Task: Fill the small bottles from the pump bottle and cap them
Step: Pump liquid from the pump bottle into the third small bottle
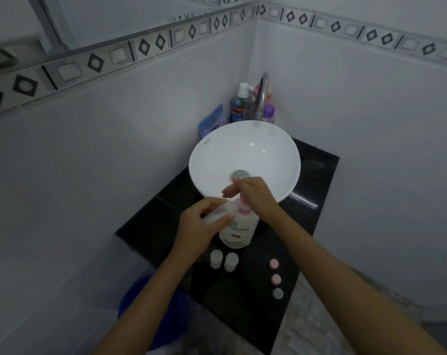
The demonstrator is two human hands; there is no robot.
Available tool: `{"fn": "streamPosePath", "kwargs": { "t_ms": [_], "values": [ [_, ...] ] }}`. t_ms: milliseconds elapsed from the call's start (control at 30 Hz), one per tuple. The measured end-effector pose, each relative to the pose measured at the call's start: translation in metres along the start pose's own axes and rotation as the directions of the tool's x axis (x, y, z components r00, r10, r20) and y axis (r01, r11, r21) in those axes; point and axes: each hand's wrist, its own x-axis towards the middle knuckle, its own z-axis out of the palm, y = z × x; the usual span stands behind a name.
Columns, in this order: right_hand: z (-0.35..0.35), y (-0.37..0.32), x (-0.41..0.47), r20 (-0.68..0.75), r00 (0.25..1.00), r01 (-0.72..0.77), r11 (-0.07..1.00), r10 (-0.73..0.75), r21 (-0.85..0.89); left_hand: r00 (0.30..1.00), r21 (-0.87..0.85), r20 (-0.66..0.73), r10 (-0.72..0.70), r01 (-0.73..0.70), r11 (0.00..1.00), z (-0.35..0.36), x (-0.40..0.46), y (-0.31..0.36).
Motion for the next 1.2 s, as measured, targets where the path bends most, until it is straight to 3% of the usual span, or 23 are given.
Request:
{"fn": "streamPosePath", "kwargs": {
  "t_ms": [300,533,867,1033,1200],
  "values": [
    [0.011,0.012,-0.004,-0.025,0.995,-0.099,0.994,0.1,0.049,0.999,0.018,-0.007,-0.045,0.045,0.999,0.004,0.001,-0.007],
    [0.001,0.003,0.002,-0.005,1.0,0.002,1.0,-0.002,-0.008,1.0,-0.008,-0.008,-0.003,0.003,1.0,0.001,0.001,0.001],
    [0.012,0.019,0.0,-0.051,0.995,-0.08,0.996,0.082,0.037,0.998,-0.019,-0.004,-0.058,0.058,0.998,0.004,0.0,-0.007],
    [0.003,0.009,0.004,-0.012,1.0,-0.029,0.999,0.029,-0.021,1.0,-0.046,-0.008,-0.029,0.029,0.999,0.001,0.0,-0.003],
    [0.006,0.01,0.005,-0.071,0.997,-0.023,1.0,0.024,0.006,1.0,-0.038,-0.007,-0.018,0.018,0.999,0.001,0.002,-0.003]
  ]
}}
